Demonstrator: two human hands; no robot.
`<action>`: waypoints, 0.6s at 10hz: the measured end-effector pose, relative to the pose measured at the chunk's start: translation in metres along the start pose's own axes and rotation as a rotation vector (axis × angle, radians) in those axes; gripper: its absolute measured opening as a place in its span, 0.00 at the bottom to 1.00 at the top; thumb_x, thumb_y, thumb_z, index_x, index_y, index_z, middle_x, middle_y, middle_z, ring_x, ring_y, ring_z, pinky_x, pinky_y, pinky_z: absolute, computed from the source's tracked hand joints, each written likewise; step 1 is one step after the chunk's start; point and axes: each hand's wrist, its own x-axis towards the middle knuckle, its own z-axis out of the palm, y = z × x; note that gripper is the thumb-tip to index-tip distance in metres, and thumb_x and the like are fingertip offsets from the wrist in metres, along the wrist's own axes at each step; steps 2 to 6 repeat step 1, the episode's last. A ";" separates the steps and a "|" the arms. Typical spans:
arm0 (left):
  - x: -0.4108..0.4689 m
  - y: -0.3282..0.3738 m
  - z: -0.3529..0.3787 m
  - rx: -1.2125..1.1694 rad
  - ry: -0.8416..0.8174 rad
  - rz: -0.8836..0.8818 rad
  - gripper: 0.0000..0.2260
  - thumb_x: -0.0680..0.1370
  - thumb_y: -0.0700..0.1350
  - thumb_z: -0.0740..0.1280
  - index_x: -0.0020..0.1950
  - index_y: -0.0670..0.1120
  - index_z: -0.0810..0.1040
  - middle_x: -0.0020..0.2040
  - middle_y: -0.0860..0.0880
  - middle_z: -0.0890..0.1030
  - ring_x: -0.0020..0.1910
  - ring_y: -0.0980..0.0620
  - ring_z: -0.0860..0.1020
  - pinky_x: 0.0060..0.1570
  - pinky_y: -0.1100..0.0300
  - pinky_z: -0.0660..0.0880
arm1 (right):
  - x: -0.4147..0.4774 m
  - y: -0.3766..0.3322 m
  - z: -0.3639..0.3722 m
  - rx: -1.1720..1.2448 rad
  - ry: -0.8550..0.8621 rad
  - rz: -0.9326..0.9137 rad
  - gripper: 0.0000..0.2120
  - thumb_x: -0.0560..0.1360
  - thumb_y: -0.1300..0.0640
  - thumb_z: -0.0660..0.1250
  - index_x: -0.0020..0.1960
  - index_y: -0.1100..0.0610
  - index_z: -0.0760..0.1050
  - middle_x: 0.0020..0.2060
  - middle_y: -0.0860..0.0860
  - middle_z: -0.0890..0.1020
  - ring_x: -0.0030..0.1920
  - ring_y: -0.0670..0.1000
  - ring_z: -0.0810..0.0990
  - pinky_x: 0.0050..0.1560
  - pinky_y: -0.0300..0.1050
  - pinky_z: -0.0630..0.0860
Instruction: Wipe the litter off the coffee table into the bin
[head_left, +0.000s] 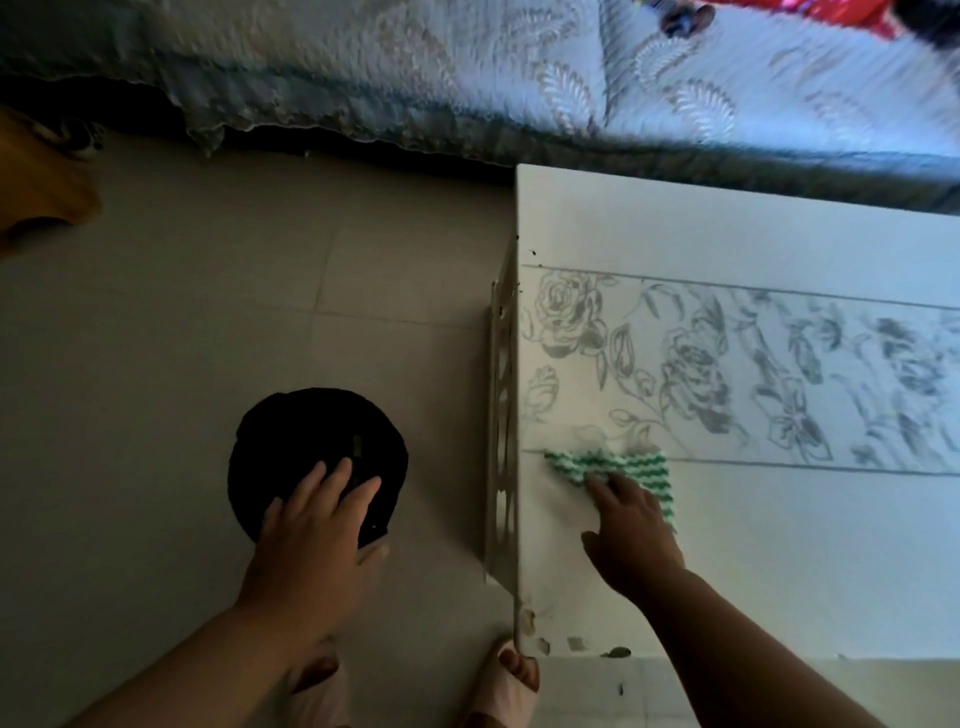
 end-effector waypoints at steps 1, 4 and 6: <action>0.001 0.008 -0.002 0.014 -0.015 0.008 0.32 0.75 0.61 0.62 0.77 0.56 0.60 0.80 0.51 0.56 0.78 0.48 0.51 0.72 0.44 0.55 | -0.002 0.001 0.003 -0.050 0.030 0.002 0.37 0.72 0.45 0.66 0.75 0.45 0.52 0.76 0.53 0.55 0.75 0.59 0.55 0.69 0.56 0.64; 0.001 0.008 -0.002 0.014 -0.015 0.008 0.32 0.75 0.61 0.62 0.77 0.56 0.60 0.80 0.51 0.56 0.78 0.48 0.51 0.72 0.44 0.55 | -0.002 0.001 0.003 -0.050 0.030 0.002 0.37 0.72 0.45 0.66 0.75 0.45 0.52 0.76 0.53 0.55 0.75 0.59 0.55 0.69 0.56 0.64; 0.001 0.008 -0.002 0.014 -0.015 0.008 0.32 0.75 0.61 0.62 0.77 0.56 0.60 0.80 0.51 0.56 0.78 0.48 0.51 0.72 0.44 0.55 | -0.002 0.001 0.003 -0.050 0.030 0.002 0.37 0.72 0.45 0.66 0.75 0.45 0.52 0.76 0.53 0.55 0.75 0.59 0.55 0.69 0.56 0.64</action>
